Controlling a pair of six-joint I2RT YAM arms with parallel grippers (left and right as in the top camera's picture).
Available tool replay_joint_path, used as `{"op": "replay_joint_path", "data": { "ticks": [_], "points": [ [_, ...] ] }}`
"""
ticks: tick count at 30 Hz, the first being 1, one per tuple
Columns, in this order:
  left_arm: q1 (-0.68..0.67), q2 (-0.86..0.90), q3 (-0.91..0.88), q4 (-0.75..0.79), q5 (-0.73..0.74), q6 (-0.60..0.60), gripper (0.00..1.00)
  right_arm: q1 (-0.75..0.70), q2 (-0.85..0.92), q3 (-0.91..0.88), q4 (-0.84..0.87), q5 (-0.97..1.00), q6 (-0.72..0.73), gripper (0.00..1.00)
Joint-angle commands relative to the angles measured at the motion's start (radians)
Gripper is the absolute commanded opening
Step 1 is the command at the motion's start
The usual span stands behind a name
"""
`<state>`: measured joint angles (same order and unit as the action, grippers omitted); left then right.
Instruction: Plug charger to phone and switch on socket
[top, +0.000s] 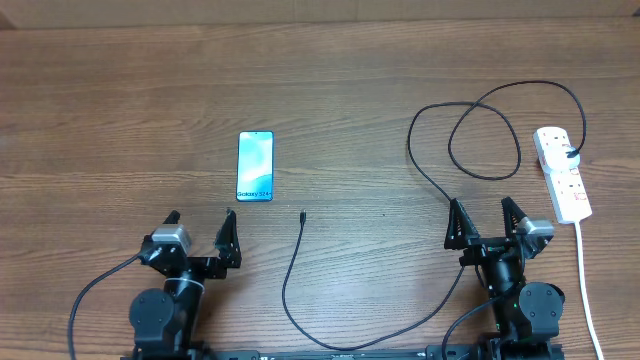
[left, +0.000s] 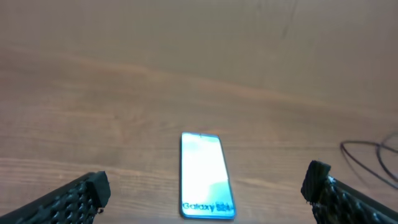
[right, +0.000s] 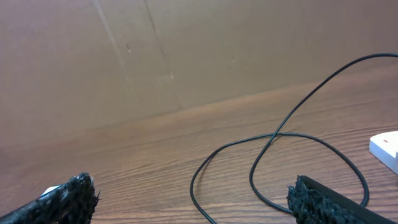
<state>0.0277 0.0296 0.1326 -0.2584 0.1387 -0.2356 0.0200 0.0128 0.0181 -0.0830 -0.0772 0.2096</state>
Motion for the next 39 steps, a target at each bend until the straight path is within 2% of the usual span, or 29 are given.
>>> {"op": "replay_joint_path", "data": {
  "ticks": [1,7,11,17,22,25,31,32,34,36,37,39],
  "points": [
    [0.005,0.063,0.177,-0.084,0.046,0.007,1.0,-0.003,-0.01,-0.01,0.003,0.008,0.006,1.0],
    [0.005,0.319,0.566,-0.377,0.05,0.072,1.0,-0.003,-0.01,-0.01,0.003,0.008,0.006,1.0],
    [0.004,0.576,0.93,-0.633,0.05,0.131,1.0,-0.003,-0.01,-0.01,0.003,0.008,0.006,1.0],
    [0.004,0.977,1.492,-1.034,0.1,0.146,1.0,-0.003,-0.01,-0.01,0.003,0.008,0.006,1.0],
    [0.002,1.279,1.897,-1.333,0.076,0.177,1.0,-0.003,-0.01,-0.01,0.003,0.008,0.006,1.0],
    [0.002,1.423,2.026,-1.431,0.076,0.176,1.0,-0.003,-0.01,-0.01,0.003,0.008,0.006,1.0],
    [0.002,1.604,2.034,-1.431,0.212,0.126,1.0,-0.003,-0.01,-0.01,0.003,0.008,0.006,1.0],
    [0.002,1.629,2.034,-1.431,0.243,0.127,0.96,-0.003,-0.01,-0.01,0.003,0.008,0.006,1.0],
    [0.002,1.676,2.034,-1.429,0.291,0.127,0.76,-0.003,-0.01,-0.01,0.003,0.008,0.006,1.0],
    [0.002,1.722,2.034,-1.424,0.303,0.126,0.2,-0.003,-0.01,-0.01,0.003,0.008,0.006,1.0],
    [0.002,1.736,2.034,-1.426,0.303,0.126,0.04,-0.003,-0.01,-0.01,0.003,0.008,0.006,1.0],
    [0.001,1.77,2.031,-1.431,0.306,0.123,0.04,-0.003,-0.01,-0.01,0.003,0.008,0.006,1.0]
  ]
}}
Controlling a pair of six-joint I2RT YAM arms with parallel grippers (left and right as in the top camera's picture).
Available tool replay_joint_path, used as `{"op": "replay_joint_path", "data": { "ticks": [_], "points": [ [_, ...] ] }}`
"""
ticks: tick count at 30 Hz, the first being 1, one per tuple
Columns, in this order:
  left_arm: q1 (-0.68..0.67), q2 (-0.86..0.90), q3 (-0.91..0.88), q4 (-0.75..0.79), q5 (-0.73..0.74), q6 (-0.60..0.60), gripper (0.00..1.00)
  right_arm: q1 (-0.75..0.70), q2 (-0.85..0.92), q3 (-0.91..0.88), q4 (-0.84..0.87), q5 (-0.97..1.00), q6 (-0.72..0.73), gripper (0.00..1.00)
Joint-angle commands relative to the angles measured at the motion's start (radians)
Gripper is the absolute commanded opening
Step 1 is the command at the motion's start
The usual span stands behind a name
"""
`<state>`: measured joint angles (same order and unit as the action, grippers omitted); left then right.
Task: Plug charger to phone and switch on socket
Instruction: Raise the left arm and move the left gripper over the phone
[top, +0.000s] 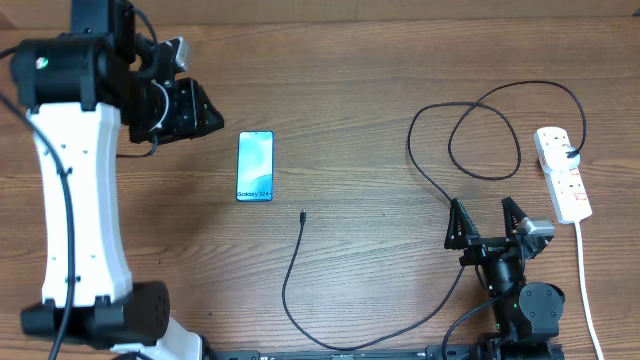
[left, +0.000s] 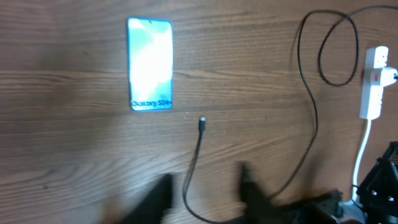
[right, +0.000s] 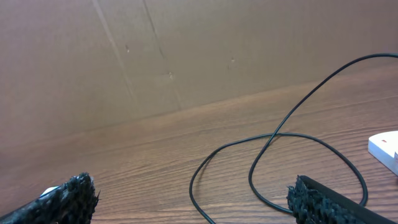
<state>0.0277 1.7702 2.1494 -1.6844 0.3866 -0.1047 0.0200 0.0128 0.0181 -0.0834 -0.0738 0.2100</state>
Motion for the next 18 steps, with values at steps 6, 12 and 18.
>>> {"op": "replay_joint_path", "data": {
  "ticks": [6,12,18],
  "points": [
    [-0.026,0.096,-0.016,-0.005,0.055,-0.007,0.04,-0.003,-0.01,-0.01,0.003,0.005,0.006,1.0],
    [-0.044,0.171,-0.022,-0.005,0.035,-0.007,0.83,-0.003,-0.01,-0.01,0.003,0.005,0.006,1.0],
    [-0.08,0.261,-0.021,-0.005,-0.092,-0.008,1.0,-0.003,-0.01,-0.01,0.003,0.005,0.006,1.0]
  ]
}}
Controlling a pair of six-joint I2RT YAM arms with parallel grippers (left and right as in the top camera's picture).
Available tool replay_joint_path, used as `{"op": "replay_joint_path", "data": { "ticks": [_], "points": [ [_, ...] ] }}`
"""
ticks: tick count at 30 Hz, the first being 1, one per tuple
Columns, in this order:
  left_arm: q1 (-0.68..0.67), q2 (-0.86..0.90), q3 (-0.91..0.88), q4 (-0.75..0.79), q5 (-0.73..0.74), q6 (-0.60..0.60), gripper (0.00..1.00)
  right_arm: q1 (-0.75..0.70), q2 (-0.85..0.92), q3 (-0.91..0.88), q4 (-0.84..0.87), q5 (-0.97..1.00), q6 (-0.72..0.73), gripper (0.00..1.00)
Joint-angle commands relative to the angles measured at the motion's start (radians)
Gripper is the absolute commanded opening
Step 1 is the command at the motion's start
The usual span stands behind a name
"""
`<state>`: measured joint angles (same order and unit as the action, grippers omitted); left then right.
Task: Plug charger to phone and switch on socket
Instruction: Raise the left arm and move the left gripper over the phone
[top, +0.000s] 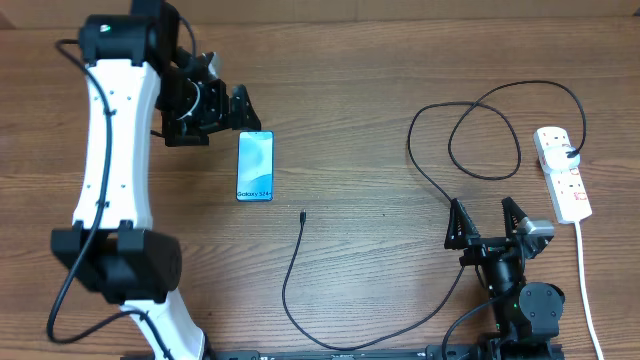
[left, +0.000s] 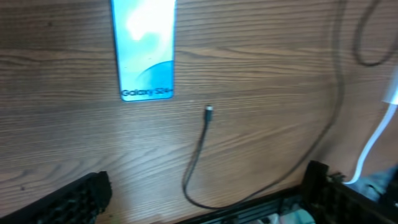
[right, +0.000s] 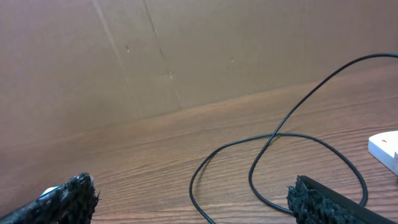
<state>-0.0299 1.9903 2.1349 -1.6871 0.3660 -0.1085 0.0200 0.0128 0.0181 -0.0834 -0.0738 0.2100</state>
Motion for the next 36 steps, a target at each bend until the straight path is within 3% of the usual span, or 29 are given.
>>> {"op": "replay_joint_path", "data": {
  "ticks": [1,8,19,36],
  "points": [
    [-0.03,0.058,-0.007,-0.001,-0.089,-0.004,1.0,-0.003,-0.01,-0.01,0.003,0.005,0.006,1.0],
    [-0.097,0.193,-0.007,0.066,-0.221,-0.061,1.0,-0.003,-0.01,-0.01,0.003,0.005,0.006,1.0],
    [-0.142,0.407,-0.007,0.131,-0.271,-0.064,1.0,-0.003,-0.01,-0.01,0.003,0.005,0.006,1.0],
    [-0.141,0.442,-0.007,0.19,-0.348,-0.109,0.98,-0.003,-0.01,-0.01,0.003,0.005,0.006,1.0]
  ]
}}
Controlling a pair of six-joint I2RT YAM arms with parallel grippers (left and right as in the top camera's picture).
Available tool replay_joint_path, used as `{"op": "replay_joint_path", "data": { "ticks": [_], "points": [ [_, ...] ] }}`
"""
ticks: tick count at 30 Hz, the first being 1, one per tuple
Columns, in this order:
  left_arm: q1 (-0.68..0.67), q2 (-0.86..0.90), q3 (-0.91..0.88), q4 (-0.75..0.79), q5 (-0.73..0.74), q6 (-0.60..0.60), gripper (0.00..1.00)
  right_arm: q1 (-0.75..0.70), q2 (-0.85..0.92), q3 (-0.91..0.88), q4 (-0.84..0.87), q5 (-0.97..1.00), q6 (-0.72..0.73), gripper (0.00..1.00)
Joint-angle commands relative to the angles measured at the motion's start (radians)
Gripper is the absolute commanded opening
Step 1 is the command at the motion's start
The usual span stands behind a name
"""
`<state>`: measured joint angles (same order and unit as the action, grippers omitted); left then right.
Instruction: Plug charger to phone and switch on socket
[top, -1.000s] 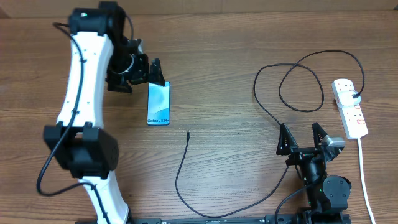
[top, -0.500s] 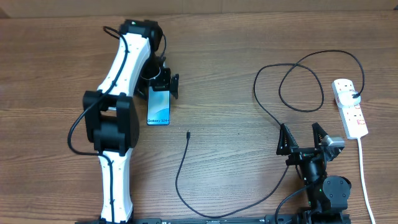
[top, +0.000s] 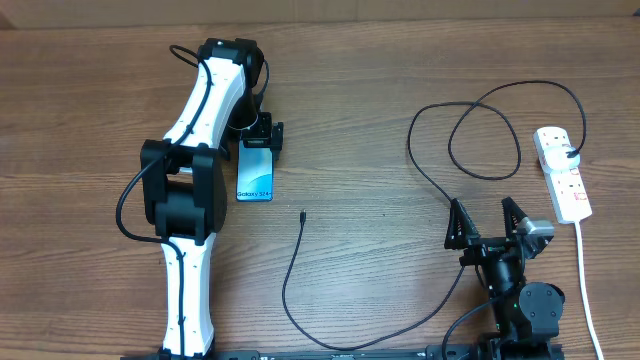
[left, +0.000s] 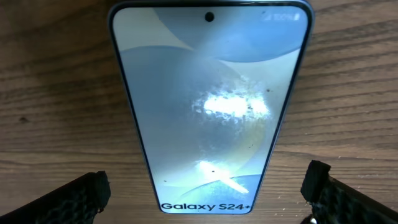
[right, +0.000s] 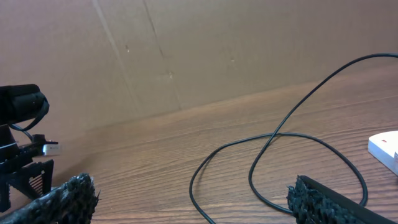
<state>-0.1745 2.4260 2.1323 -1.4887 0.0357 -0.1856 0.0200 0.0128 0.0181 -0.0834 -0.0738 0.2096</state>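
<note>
The phone (top: 255, 172) lies face up on the table, screen lit, reading "Galaxy S24+" (left: 208, 112). My left gripper (top: 259, 134) hangs low over the phone's far end. It is open, and its fingertips (left: 93, 190) stand wide on either side of the phone without touching it. The black charger cable (top: 288, 285) ends in a free plug (top: 302, 214) right of the phone's near end. At the far right lies the white power strip (top: 563, 176) with the charger plugged in. My right gripper (top: 488, 226) is open and empty near the front edge.
The cable makes loose loops (top: 470, 130) between the power strip and my right arm, also in the right wrist view as cable loops (right: 273, 155). A white lead (top: 588, 290) runs from the strip toward the front edge. The left arm (top: 205, 110) stretches over the table's left side.
My left gripper was higher and just left of the phone's far end. Now it is low over the phone, which fills its view. The right arm, cable and phone have not moved.
Both arms rested open at the front edge, the phone and cable lying apart. Then my left arm was raised at the far left of the table. Then it was beside the phone's far end, and now it is down over the phone, open.
</note>
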Motion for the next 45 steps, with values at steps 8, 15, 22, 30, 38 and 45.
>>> {"op": "replay_joint_path", "data": {
  "ticks": [8,15,22,30,38,45],
  "points": [
    [0.003,0.007,-0.005,-0.013,-0.017,-0.033,0.83,-0.003,-0.01,-0.01,0.003,0.005,0.006,1.0],
    [0.003,0.007,-0.005,-0.014,-0.018,-0.048,0.14,-0.003,-0.01,-0.01,0.003,0.005,0.006,1.0],
    [0.003,0.007,-0.009,-0.044,-0.018,-0.084,0.04,-0.003,-0.01,-0.01,0.003,0.005,0.006,1.0],
    [0.003,0.007,-0.088,-0.022,-0.013,-0.084,0.04,-0.003,-0.01,-0.01,0.003,0.005,0.006,1.0],
    [0.003,0.007,-0.153,0.031,0.038,-0.084,0.12,-0.003,-0.01,-0.01,0.003,0.005,0.006,1.0],
    [0.003,0.007,-0.156,0.05,0.159,-0.079,0.07,-0.003,-0.01,-0.01,0.003,0.005,0.006,1.0]
  ]
}}
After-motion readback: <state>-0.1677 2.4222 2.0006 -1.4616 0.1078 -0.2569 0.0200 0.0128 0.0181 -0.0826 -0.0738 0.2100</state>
